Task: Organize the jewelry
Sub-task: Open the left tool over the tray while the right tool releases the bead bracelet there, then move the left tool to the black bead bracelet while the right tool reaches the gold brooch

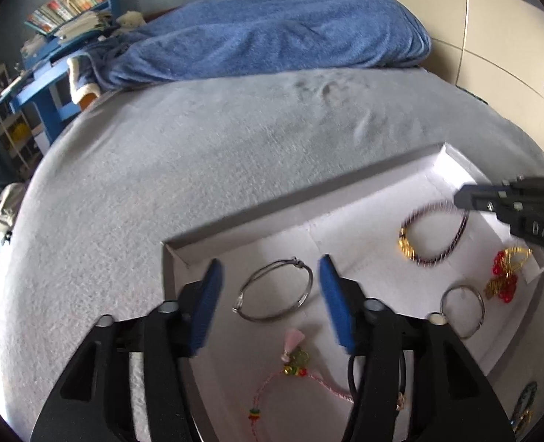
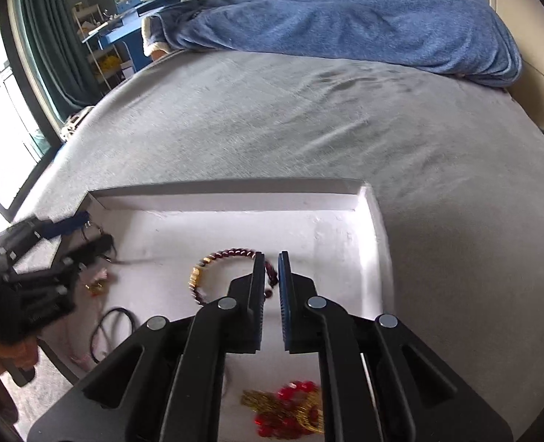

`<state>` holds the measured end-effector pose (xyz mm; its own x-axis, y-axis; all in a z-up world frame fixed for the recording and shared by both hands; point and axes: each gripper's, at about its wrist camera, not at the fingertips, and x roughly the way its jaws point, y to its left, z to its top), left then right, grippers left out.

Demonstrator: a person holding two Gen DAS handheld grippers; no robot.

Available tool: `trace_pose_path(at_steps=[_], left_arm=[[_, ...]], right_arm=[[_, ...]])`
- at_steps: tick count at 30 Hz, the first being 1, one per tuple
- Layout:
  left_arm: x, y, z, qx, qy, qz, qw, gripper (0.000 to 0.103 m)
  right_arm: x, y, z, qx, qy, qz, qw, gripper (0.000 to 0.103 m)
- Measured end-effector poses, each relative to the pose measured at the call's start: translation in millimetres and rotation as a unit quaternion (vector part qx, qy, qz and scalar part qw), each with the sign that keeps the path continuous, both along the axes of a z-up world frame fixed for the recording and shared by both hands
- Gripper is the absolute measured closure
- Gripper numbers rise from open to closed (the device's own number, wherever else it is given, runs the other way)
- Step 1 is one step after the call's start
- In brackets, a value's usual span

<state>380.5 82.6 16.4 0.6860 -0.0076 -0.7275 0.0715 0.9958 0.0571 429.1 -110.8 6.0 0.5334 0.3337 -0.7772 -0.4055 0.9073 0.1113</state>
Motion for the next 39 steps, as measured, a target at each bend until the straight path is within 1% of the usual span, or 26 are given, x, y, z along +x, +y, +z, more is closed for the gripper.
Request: trace_pose_path(at_steps=[2,6,8,9,10,11,14,15,17,18,20,23,29,32,39], left_arm=[[0,0,3,0.001,-0.004,-0.001,1.0,0.039],[-3,-1,6,0.002,-0.007,0.0,1.0,0.038],[-7,-1,8,0.001,-0.011,0.001,0.9999,0.038],[-11,-1,10,-0.002,-0.015,0.002,0.9999,0.033],[-13,-1,12,-0.003,-0.018,0.004,0.9998,0.025],[-17,-1,13,-0.003,-0.024,0.004,0.9997,0.025],[-29,1,18,-0.016,-0.03,0.008,0.9994,0.025],[-33,2,19,-0.02,-0.034,0.009,0.9992,0.025],[-40,2,23,-0.027,-0.039,0.01,0.9988,0.025],[-46,1,26,-0.028,-0.045,0.012,0.9986,0.025],[-56,-1,29,-0.029,-0.053,0.013,0.9981,0.023],[-74,-3,35,-0.037,-0.066,0.016,0.997,0.019],[-119,-11,38,-0.056,-0.084,0.015,0.9948,0.019],[-141,-16,33,-0.064,-0.079,0.009,0.9948,0.019],[-176,-20,11,-0.07,-0.046,-0.001,0.9965,0.019]], right_arm=[[-2,-4,1,0.007,-0.003,0.0,1.0,0.082],[-13,-9,7,0.011,-0.021,0.005,1.0,0.076],[-23,-10,10,0.008,-0.034,0.013,0.999,0.071],[-28,-11,13,0.006,-0.042,0.017,0.999,0.07],[-32,-12,15,0.006,-0.048,0.02,0.999,0.064],[-36,-13,17,0.007,-0.052,0.022,0.998,0.058],[-51,-19,27,0.018,-0.072,0.027,0.997,0.048],[-58,-22,29,0.022,-0.078,0.03,0.996,0.046],[-66,-25,32,0.023,-0.085,0.031,0.996,0.039],[-71,-27,33,0.023,-0.089,0.032,0.995,0.038],[-83,-32,33,0.025,-0.093,0.032,0.995,0.033],[-95,-39,31,0.02,-0.095,0.032,0.995,0.031],[-121,-58,29,0.028,-0.094,0.021,0.995,0.023],[-137,-67,24,0.031,-0.09,0.014,0.995,0.022],[-174,-86,1,0.035,-0.067,-0.002,0.997,0.022]])
